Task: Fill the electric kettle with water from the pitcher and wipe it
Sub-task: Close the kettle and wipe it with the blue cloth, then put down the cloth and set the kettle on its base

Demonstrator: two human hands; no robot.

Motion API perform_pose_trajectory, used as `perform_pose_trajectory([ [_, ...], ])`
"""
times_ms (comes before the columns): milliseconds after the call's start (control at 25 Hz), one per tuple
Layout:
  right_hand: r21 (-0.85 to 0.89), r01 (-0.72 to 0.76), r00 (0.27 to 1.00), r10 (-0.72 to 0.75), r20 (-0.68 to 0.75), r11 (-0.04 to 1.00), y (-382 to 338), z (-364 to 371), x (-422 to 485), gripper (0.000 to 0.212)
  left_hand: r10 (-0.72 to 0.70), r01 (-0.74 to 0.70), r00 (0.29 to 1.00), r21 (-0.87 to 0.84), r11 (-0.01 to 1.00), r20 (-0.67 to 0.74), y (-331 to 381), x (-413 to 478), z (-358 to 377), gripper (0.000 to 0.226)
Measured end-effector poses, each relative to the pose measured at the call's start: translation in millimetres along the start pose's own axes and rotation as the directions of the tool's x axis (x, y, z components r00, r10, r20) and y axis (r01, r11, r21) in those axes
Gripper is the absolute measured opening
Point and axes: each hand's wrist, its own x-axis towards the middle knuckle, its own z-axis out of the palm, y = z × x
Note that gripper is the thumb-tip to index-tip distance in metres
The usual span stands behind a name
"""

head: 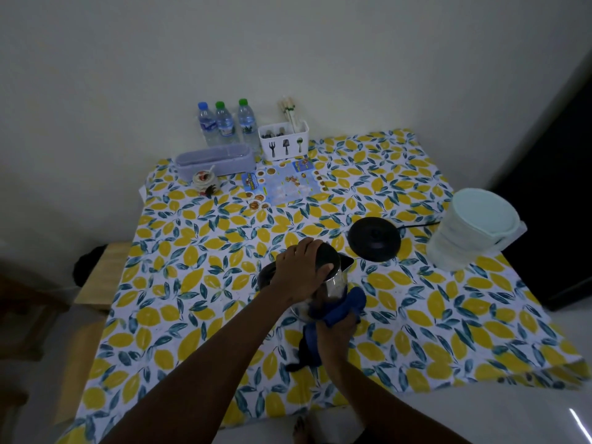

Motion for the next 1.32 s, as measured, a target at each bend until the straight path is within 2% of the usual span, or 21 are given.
perform_pose_trajectory([
  [120, -0.035, 0.056, 0.997, -0.054, 0.054, 0.998, -3.2, -39.3, 19.8, 0.046, 0.014, -0.006, 0.992, 0.061, 0.998, -0.124, 7.4, -7.4, 4.1, 0.058],
  [200, -0.074, 0.140, 0.990, -0.137, 0.043, 0.987, -9.8, -69.9, 33.9, 0.035, 0.108, -0.085, 0.965, 0.102, 0.991, -0.239, 24.7, -11.0, 13.9, 0.051],
  [280, -0.125, 0.224, 0.974, -0.224, 0.015, 0.966, -19.0, -103.4, 47.7, 0.027, 0.209, -0.197, 0.936, 0.071, 0.978, -0.284, 51.1, -9.4, 29.6, 0.045],
  [360, -0.195, 0.276, 0.960, -0.280, 0.010, 0.941, -27.8, -139.7, 63.5, 0.031, 0.252, -0.257, 0.938, 0.010, 0.966, -0.238, 79.8, -1.5, 49.5, 0.045],
  [400, -0.264, 0.299, 0.952, -0.304, 0.021, 0.917, -30.6, -157.5, 72.1, 0.041, 0.264, -0.271, 0.943, -0.008, 0.963, -0.204, 91.7, 3.2, 60.5, 0.046],
  [480, -0.465, 0.334, 0.933, -0.358, 0.040, 0.820, -33.0, -192.2, 91.8, 0.064, 0.287, -0.291, 0.950, -0.014, 0.957, -0.124, 110.5, 13.6, 82.3, 0.048],
  [600, -0.720, 0.349, 0.911, -0.398, 0.110, 0.600, -37.5, -237.1, 123.9, 0.078, 0.316, -0.316, 0.949, 0.009, 0.949, -0.021, 131.4, 31.6, 113.3, 0.050],
  [760, -0.925, 0.271, 0.958, -0.168, 0.233, 0.265, -13.7, -274.2, 163.4, 0.086, 0.289, -0.290, 0.954, 0.007, 0.957, 0.079, 147.3, 47.5, 149.5, 0.053],
  [800, -0.942, 0.276, 0.956, -0.158, 0.249, 0.189, -4.7, -279.0, 166.0, 0.084, 0.277, -0.279, 0.956, 0.009, 0.960, 0.096, 149.4, 49.4, 156.7, 0.053],
  [840, -0.946, 0.285, 0.953, -0.158, 0.261, 0.156, 3.4, -281.2, 166.9, 0.082, 0.265, -0.268, 0.957, 0.014, 0.963, 0.117, 149.9, 49.7, 163.3, 0.054],
  [1080, -0.920, 0.329, 0.937, -0.194, 0.290, 0.214, 14.1, -285.9, 176.6, 0.087, 0.188, -0.190, 0.973, -0.003, 0.982, 0.134, 145.5, 42.8, 181.3, 0.056],
  [1320, -0.835, 0.453, 0.881, -0.300, 0.366, 0.314, -0.9, -271.3, 157.4, 0.074, 0.229, -0.231, 0.973, -0.071, 0.970, -0.028, 148.6, 33.7, 156.6, 0.053],
])
